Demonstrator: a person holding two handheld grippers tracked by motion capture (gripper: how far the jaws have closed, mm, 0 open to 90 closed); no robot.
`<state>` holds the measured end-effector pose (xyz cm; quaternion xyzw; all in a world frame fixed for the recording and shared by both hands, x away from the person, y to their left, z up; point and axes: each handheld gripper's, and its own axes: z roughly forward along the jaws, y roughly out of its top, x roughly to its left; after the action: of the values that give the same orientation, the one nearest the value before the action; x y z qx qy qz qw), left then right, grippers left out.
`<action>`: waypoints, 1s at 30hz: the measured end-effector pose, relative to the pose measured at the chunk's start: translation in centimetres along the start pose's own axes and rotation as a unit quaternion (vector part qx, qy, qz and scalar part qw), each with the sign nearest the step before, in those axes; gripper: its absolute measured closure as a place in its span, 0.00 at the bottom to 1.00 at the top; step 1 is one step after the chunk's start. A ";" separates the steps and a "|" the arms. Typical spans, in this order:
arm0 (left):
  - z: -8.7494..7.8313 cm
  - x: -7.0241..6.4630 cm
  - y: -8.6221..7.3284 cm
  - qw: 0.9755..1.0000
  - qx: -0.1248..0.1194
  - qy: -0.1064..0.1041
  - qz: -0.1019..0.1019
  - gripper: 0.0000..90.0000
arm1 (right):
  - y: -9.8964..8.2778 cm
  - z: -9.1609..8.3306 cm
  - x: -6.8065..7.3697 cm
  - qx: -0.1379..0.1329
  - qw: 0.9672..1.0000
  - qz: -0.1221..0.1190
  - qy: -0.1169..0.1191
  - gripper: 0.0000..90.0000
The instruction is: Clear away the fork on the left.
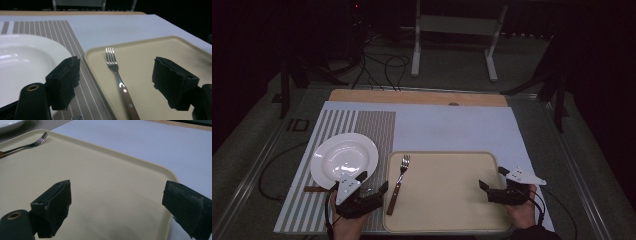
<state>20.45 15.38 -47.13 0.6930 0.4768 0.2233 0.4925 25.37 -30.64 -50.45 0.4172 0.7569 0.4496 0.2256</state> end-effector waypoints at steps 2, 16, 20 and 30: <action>-0.1 0.6 0.9 1.000 0.002 -0.004 0.004 0.20 | 0.0 0.0 0.0 0.000 1.000 0.000 0.000 0.10; -1.7 5.0 4.8 0.999 -0.007 0.020 0.038 0.06 | 0.0 0.0 -0.1 -0.001 1.000 0.001 0.004 0.10; -1.9 6.4 5.5 0.999 -0.007 0.016 0.047 0.01 | 0.0 0.0 -0.1 -0.001 1.000 0.004 0.004 0.10; -1.8 8.2 5.2 0.997 -0.013 0.002 0.080 0.00 | 0.0 0.0 -0.1 -0.002 1.000 0.004 0.003 0.10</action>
<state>24.97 23.12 -43.01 0.7218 0.4178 0.2695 0.4814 25.37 -30.70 -50.48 0.4183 0.7552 0.4531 0.2224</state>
